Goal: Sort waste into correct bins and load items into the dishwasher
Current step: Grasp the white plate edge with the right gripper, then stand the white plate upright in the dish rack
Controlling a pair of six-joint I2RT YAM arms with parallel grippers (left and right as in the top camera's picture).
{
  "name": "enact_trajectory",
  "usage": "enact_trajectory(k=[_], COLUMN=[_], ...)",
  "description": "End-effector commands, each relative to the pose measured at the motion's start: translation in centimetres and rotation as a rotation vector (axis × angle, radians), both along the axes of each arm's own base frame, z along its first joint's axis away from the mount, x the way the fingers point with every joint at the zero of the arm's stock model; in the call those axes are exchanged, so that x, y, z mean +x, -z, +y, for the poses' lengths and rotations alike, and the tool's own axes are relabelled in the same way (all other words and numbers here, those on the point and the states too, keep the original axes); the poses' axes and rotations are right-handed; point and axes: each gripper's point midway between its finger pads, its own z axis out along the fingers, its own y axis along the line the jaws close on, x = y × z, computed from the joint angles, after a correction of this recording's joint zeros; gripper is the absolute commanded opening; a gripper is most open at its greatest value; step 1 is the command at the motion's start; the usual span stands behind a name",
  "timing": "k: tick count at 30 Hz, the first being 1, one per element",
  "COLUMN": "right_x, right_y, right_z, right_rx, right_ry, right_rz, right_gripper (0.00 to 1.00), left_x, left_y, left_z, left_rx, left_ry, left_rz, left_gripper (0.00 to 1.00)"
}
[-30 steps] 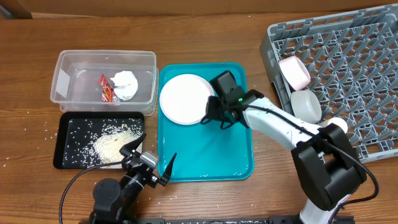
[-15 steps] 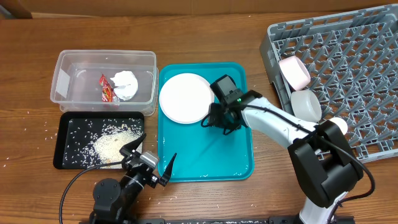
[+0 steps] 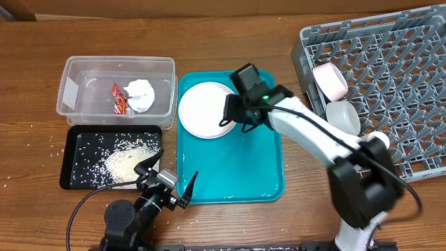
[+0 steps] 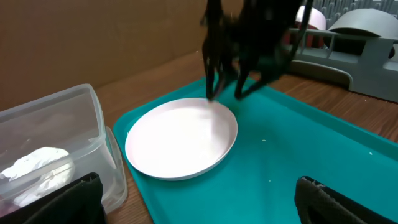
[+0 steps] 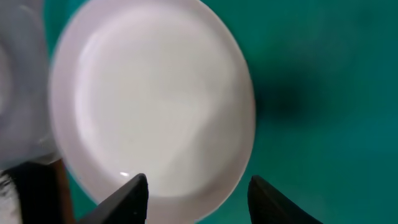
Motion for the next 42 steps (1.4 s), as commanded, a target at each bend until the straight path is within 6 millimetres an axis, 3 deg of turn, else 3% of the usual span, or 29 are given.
enact_trajectory(k=[1,3,6,8,13,14,15,16,19,23,24,30,33,38,42], right_x=[-0.4,-1.3,-2.2,-2.0,-0.3,0.0,0.4,0.6,0.5,-1.9,-2.3,-1.3,0.3,2.1,2.6], right_y=[6.1,7.6,6.8,4.7,-4.6,-7.3,-10.8,-12.5,-20.5,-27.5,-28.2,-27.2,-25.5,-21.9,-20.2], right_z=[-0.8,-1.1,-1.8,-2.7,-6.3,-7.7,-10.4,-12.1,-20.8,-29.3,-30.6,-34.6,-36.8,-38.5,-39.2], right_rx=[-0.083,-0.106,-0.132,-0.142,-0.172,-0.192,-0.253,-0.293,-0.595,-0.964,-1.038,-1.193,-1.293,-1.371,-1.376], right_ry=[0.033,0.029,0.029,0.047,0.102,0.119,0.163,0.189,0.306,0.511,0.53,0.56,0.535,0.438,0.419], right_rz=[0.086,0.136,0.171,0.155,-0.05,-0.121,-0.221,-0.271,-0.503,-0.616,-0.608,-0.504,-0.417,-0.284,-0.241], right_gripper=[0.48,0.23,0.04,0.04,0.04,0.04,0.04,0.04,0.04,0.04,0.04,0.04,0.04,0.04,0.04], left_x=[0.0,0.0,0.0,0.0,0.0,0.0,0.0,0.0,0.0,0.0,0.0,0.0,0.0,0.0,0.0], left_y=[-0.1,-0.1,-0.1,-0.1,-0.1,-0.1,-0.1,-0.1,-0.1,-0.1,-0.1,-0.1,-0.1,-0.1,-0.1], left_z=[0.1,0.1,0.1,0.1,0.1,0.1,0.1,0.1,0.1,0.1,0.1,0.1,0.1,0.1,0.1], left_rx=[0.006,0.006,0.006,0.007,0.006,0.006,0.006,0.006,0.006,0.006,0.006,0.007,0.006,0.006,0.006], left_ry=[0.002,0.002,0.002,0.002,0.002,0.002,0.002,0.002,0.002,0.002,0.002,0.002,0.002,0.002,0.002], left_rz=[-0.013,-0.013,-0.013,-0.013,-0.013,-0.012,-0.013,-0.013,-0.013,-0.013,-0.013,-0.013,-0.013,-0.013,-0.013], left_gripper=[1.0,1.0,1.0,1.0,1.0,1.0,1.0,1.0,1.0,1.0,1.0,1.0,1.0,1.0,1.0])
